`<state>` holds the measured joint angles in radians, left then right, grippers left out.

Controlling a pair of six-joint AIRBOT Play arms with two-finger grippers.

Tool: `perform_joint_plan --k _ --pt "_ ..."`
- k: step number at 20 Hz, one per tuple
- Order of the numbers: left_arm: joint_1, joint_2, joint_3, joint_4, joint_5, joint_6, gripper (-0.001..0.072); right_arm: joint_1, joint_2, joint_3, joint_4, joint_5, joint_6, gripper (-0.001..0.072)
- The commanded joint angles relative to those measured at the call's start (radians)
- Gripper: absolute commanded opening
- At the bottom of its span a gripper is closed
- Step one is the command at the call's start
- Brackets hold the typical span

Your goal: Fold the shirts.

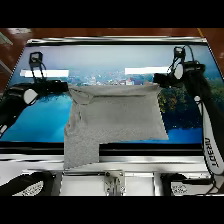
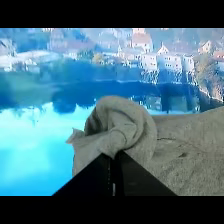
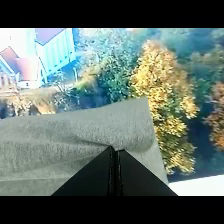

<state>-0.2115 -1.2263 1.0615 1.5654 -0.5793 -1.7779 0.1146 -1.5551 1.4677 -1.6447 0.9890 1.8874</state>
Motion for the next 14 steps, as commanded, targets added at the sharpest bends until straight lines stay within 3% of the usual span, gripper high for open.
perform_joint_plan --k 1,2,3,4,5,6,10,12,13,14 --pt "0.0 -0.128 -0.005 -0.063 0.016 -0.052 0.0035 0.001 -0.1 -0.003 0.098 -0.048 0.031 0.0061" --pt "0.002 -0.132 -0.003 -0.062 -0.007 -0.045 0.0037 0.001 -0.096 -0.002 0.14 -0.053 0.019 0.0099" --pt "0.012 -0.129 0.008 -0.062 -0.059 -0.019 0.0106 0.0 -0.082 0.007 0.167 -0.045 -0.002 0.0294" --pt "0.035 -0.125 0.039 -0.063 -0.151 -0.006 0.0434 -0.003 -0.06 0.023 0.175 -0.027 -0.044 0.0556" --pt "0.071 -0.125 0.084 -0.065 -0.261 -0.014 0.0719 -0.008 -0.027 0.049 0.165 0.013 -0.099 0.0607" --pt "0.121 -0.124 0.139 -0.065 -0.393 0.006 0.0708 -0.019 0.005 0.081 0.132 0.068 -0.142 0.0607" --pt "0.355 -0.058 0.224 -0.113 -0.746 0.273 0.0708 -0.119 0.161 0.161 -0.123 0.417 -0.269 0.0604" --pt "0.496 0.003 0.132 -0.287 -0.826 0.417 0.0689 -0.233 0.222 0.135 -0.085 0.581 -0.357 0.0603" --pt "0.569 0.038 0.04 -0.399 -0.828 0.463 0.0575 -0.294 0.243 0.107 -0.031 0.63 -0.38 0.0603" --pt "0.628 0.063 -0.055 -0.491 -0.819 0.497 0.055 -0.356 0.264 0.066 0.042 0.662 -0.388 0.0603"
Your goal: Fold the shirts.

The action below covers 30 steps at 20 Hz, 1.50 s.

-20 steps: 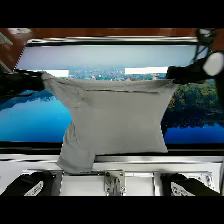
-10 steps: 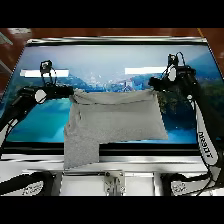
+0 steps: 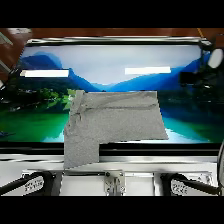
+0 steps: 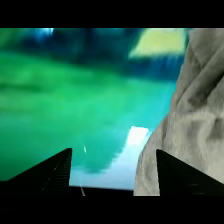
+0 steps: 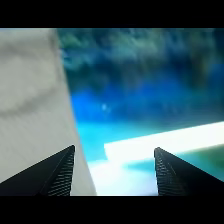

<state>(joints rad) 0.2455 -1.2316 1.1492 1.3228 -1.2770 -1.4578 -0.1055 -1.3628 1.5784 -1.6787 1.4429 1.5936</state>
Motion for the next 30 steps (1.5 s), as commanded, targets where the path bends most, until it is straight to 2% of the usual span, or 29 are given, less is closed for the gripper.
perform_joint_plan --k 1,2,3,5,9,11,18,21,23,24,28,30 --pt "0.219 0.081 -0.236 -0.318 -0.108 0.196 0.0577 -0.188 0.09 -0.088 0.154 0.219 -0.103 0.0604" --pt "0.256 0.08 -0.319 -0.375 -0.092 0.204 0.0676 -0.229 0.107 -0.134 0.231 0.217 -0.107 0.0604" --pt "0.274 0.072 -0.385 -0.419 -0.081 0.244 0.0699 -0.261 0.123 -0.183 0.302 0.205 -0.107 0.0605" --pt "0.257 0.055 -0.471 -0.429 -0.026 0.281 0.0697 -0.279 0.137 -0.253 0.38 0.169 -0.106 0.0605" --pt "0.164 -0.002 -0.531 -0.431 0.096 0.283 0.0689 -0.258 0.137 -0.328 0.438 0.094 -0.105 0.0605" --pt "0.113 -0.042 -0.531 -0.441 0.102 0.299 0.0587 -0.259 0.137 -0.351 0.449 0.073 -0.103 0.0605" --pt "0.042 -0.132 -0.531 -0.441 0.19 0.306 0.0571 -0.259 0.137 -0.365 0.452 0.07 -0.104 0.0605" --pt "0.015 -0.132 -0.531 -0.442 0.237 0.294 0.029 -0.259 0.137 -0.367 0.439 0.067 -0.102 0.0604" --pt "0.01 -0.132 -0.531 -0.452 0.23 0.284 0.009 -0.259 0.137 -0.401 0.357 0.082 -0.109 0.0605" --pt "0.01 -0.132 -0.528 -0.452 0.214 0.296 0.0035 -0.261 0.137 -0.44 0.309 0.09 -0.108 0.0605" --pt "0.01 -0.117 -0.516 -0.451 0.183 0.32 0.0035 -0.319 0.113 -0.663 0.449 0.072 -0.155 0.0605" --pt "0.01 -0.101 -0.513 -0.451 0.176 0.32 0.0035 -0.34 0.071 -0.736 0.47 0.031 -0.154 0.0604"
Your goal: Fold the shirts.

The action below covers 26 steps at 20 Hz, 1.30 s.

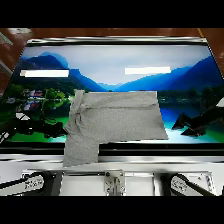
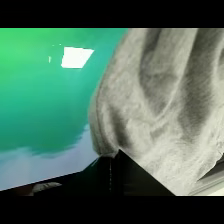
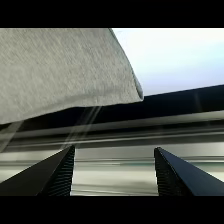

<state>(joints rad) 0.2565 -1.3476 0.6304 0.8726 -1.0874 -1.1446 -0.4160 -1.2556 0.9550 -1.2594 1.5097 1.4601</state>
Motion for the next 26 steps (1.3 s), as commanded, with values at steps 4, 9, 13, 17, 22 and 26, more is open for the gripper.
perform_joint_plan --k 4,9,13,17,22,26 --pt "-0.001 0.056 0.006 -0.001 -0.021 0.007 0.0035 -0.027 -0.114 -0.159 0.058 -0.174 -0.016 0.0604" --pt "-0.002 0.102 0.01 -0.002 -0.039 -0.012 0.0035 0.008 -0.186 -0.159 0.114 -0.259 -0.016 0.0605" --pt "-0.001 0.126 0.039 -0.002 -0.076 -0.02 0.0035 0.093 -0.214 -0.159 0.119 -0.351 0.01 0.0419" --pt "-0.001 0.178 0.111 0.003 -0.084 -0.031 0.0033 0.101 -0.194 -0.152 0.253 -0.274 -0.142 0.0056" --pt "0.001 0.397 0.452 0.065 -0.098 -0.072 0.0032 0.102 0.103 0.015 0.41 -0.185 -0.28 0.0055" --pt "0.001 0.565 0.912 0.088 -0.058 -0.092 0.0033 0.102 0.433 0.315 0.443 -0.318 -0.275 0.0055"
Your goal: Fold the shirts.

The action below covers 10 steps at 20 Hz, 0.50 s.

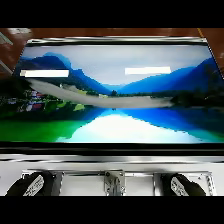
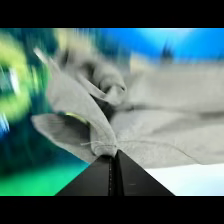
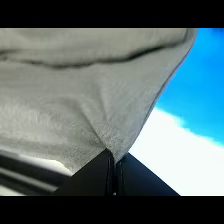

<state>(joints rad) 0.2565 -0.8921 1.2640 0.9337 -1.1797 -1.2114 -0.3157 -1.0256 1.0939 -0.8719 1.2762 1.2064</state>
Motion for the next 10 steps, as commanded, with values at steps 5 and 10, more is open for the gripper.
perform_joint_plan --k 5,10 --pt "0.0 0.253 0.608 0.072 0.134 -0.085 0.0034 0.001 0.527 0.406 0.003 -0.445 -0.029 0.0055" --pt "0.0 0.375 0.629 0.206 0.082 -0.187 0.0034 0.001 0.679 0.459 -0.203 -0.356 0.089 0.0055"
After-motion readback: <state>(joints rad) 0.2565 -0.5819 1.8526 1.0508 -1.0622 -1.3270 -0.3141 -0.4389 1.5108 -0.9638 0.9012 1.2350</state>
